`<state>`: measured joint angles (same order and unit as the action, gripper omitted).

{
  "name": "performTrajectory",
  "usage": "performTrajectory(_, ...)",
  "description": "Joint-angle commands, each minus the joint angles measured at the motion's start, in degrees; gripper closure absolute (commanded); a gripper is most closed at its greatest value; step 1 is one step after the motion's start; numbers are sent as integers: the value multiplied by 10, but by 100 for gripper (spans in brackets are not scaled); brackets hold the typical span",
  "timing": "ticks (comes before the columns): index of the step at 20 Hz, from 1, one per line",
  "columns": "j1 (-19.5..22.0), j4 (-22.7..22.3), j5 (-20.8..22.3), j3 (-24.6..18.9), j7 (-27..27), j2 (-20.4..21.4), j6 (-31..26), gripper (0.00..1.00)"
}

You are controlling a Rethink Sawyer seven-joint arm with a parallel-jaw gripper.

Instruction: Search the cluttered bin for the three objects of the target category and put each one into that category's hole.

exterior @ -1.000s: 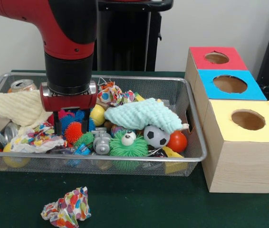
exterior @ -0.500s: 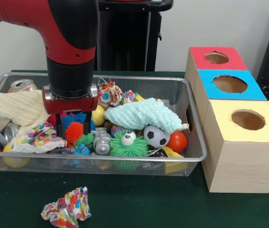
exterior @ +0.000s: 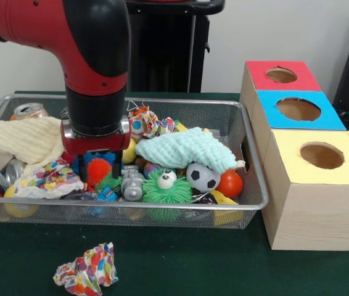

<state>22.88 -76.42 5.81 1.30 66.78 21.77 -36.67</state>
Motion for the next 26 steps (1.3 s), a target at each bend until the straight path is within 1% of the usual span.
performTrajectory(1, 14, -8, -11, -32, 103, -35, 38, 0)
performTrajectory(5, 17, -8, -11, -35, 94, -33, 33, 0)
performTrajectory(14, 22, -5, -13, -37, 94, -35, 31, 0)
performTrajectory(20, 25, -14, -9, -39, 94, -34, 49, 0)
performTrajectory(23, 21, -9, -9, -33, 102, -37, 53, 0)
performTrajectory(26, 11, 5, -9, -23, 110, -43, 45, 0)
